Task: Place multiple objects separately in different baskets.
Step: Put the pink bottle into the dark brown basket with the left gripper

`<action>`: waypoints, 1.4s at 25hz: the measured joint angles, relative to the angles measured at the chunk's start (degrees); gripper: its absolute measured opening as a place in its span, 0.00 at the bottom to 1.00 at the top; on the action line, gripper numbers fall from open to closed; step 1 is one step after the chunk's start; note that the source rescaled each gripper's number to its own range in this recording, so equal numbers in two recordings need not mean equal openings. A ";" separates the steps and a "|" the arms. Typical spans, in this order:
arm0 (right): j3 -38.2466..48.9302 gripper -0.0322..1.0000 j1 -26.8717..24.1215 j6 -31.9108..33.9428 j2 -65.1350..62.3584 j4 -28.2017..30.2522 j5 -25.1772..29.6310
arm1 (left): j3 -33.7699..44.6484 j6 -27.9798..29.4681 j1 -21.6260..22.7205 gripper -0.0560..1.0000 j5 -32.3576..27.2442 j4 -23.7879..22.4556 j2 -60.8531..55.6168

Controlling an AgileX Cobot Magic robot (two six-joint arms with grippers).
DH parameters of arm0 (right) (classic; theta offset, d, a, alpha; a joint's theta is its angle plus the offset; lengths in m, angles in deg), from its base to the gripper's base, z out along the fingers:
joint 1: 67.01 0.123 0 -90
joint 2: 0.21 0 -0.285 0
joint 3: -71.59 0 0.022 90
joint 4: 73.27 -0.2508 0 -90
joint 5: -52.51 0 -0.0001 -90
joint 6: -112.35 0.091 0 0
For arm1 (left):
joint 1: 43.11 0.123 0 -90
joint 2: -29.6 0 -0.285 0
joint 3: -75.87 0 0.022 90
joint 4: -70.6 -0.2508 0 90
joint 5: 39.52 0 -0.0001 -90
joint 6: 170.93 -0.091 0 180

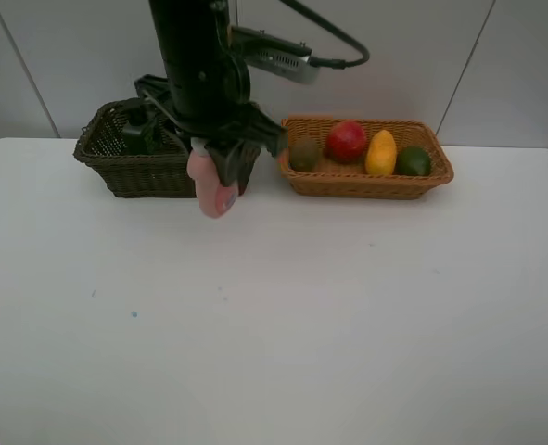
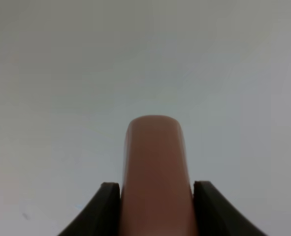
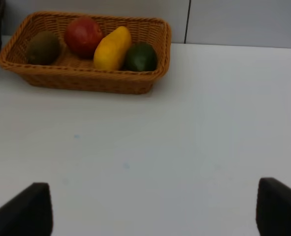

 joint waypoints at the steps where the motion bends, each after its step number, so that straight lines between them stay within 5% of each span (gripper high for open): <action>1: 0.00 1.00 0.00 0.00 0.00 0.00 0.00 | -1.47 -0.83 0.35 0.33 0.00 -1.57 0.00; 9: 0.00 1.00 0.00 0.00 0.00 0.00 0.00 | -7.62 -9.56 4.34 0.33 2.07 -9.35 0.00; 22: 0.00 1.00 0.00 0.00 0.00 0.00 0.00 | -7.63 -18.25 11.76 0.33 20.55 -10.69 8.13; 35: 0.00 1.00 0.00 0.00 0.00 0.00 0.00 | -7.63 -18.99 12.63 0.33 32.05 -11.64 16.89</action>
